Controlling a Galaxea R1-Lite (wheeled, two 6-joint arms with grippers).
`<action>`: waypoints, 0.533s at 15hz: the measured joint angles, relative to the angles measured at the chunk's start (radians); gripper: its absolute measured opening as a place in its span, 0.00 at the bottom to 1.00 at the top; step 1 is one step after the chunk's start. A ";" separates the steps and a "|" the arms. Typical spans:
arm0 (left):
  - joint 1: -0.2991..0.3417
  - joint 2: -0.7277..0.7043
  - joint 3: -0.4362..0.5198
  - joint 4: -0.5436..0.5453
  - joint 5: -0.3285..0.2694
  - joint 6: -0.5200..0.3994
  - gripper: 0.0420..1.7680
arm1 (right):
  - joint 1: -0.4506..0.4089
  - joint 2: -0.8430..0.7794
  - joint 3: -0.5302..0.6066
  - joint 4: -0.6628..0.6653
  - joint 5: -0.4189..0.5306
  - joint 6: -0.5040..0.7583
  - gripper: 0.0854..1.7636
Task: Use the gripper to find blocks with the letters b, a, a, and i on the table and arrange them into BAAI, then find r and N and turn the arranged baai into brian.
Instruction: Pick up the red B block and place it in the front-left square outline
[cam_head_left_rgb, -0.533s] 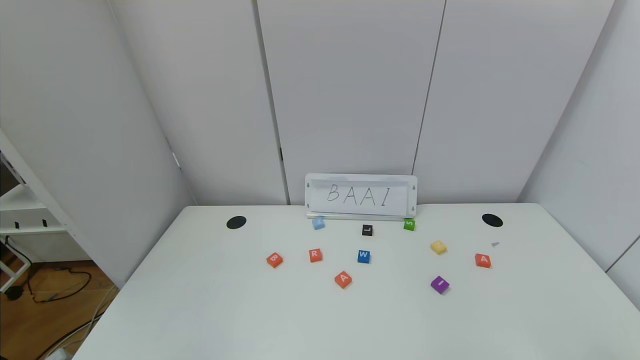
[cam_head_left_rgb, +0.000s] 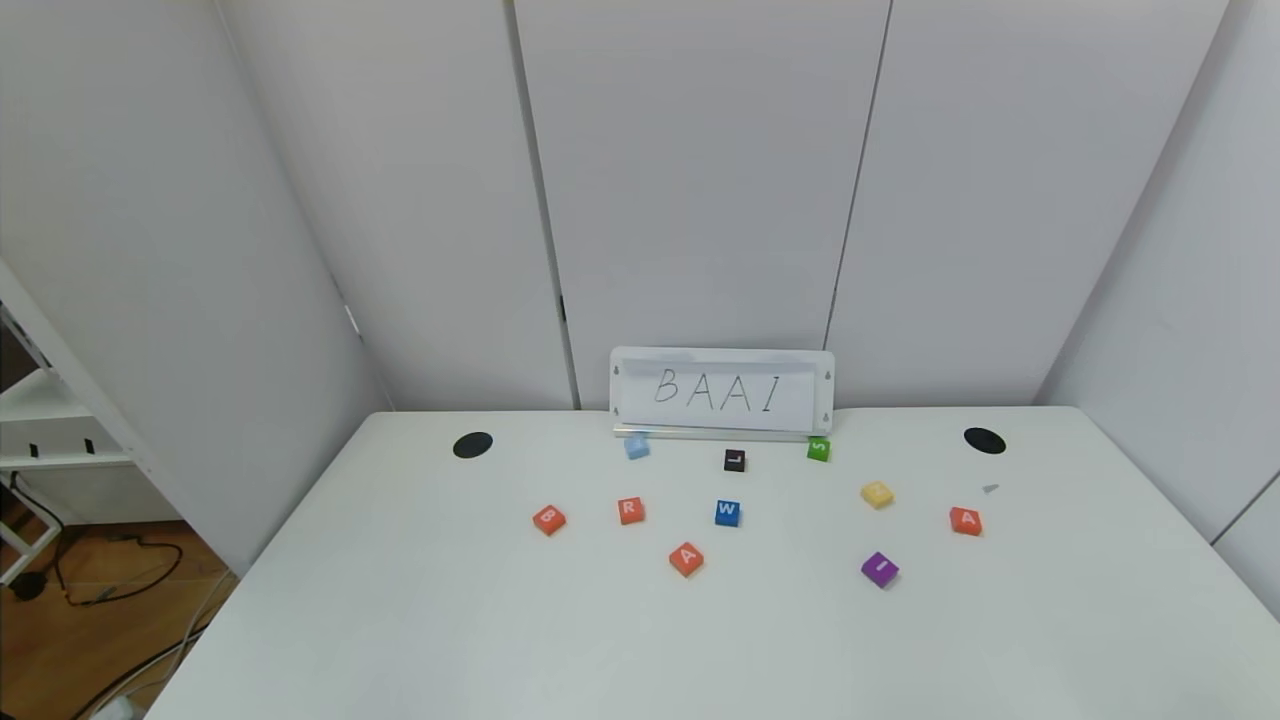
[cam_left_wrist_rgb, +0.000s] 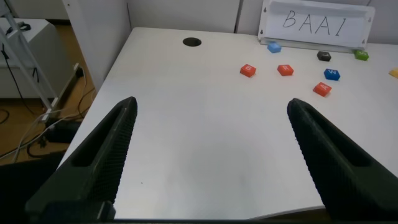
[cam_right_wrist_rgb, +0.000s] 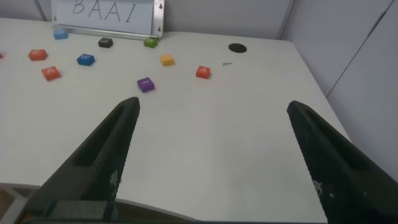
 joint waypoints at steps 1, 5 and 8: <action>0.000 0.000 0.000 0.000 0.000 0.000 0.97 | 0.000 0.000 0.000 0.000 0.000 0.000 0.97; 0.000 0.000 0.000 0.000 0.000 0.000 0.97 | 0.000 0.000 0.000 0.000 0.000 0.000 0.97; 0.000 0.000 -0.019 -0.004 -0.007 0.001 0.97 | 0.000 0.001 -0.040 0.012 0.001 0.000 0.97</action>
